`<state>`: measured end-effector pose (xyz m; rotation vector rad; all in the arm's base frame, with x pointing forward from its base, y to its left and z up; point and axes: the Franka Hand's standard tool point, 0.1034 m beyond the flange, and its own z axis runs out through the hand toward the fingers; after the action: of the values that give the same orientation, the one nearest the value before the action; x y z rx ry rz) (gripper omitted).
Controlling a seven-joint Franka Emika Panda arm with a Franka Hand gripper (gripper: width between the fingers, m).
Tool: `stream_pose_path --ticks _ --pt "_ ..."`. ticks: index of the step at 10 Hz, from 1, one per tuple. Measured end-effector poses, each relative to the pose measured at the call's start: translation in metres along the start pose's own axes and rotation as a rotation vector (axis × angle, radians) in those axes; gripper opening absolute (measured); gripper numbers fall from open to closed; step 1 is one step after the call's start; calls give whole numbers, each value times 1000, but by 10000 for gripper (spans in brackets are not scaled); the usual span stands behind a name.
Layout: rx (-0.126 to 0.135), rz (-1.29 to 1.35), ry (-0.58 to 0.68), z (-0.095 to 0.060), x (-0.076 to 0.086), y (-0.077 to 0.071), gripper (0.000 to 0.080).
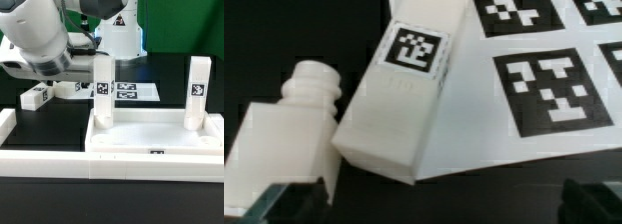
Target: Assemble desk
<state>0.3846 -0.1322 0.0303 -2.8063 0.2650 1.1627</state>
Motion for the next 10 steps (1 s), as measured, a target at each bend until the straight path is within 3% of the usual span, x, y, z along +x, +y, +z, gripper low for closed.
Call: stream_pose_path --ticks 5,10 --pt "9 -22 -6 5 0 16 649" --pt "10 -27 -6 5 0 16 649"
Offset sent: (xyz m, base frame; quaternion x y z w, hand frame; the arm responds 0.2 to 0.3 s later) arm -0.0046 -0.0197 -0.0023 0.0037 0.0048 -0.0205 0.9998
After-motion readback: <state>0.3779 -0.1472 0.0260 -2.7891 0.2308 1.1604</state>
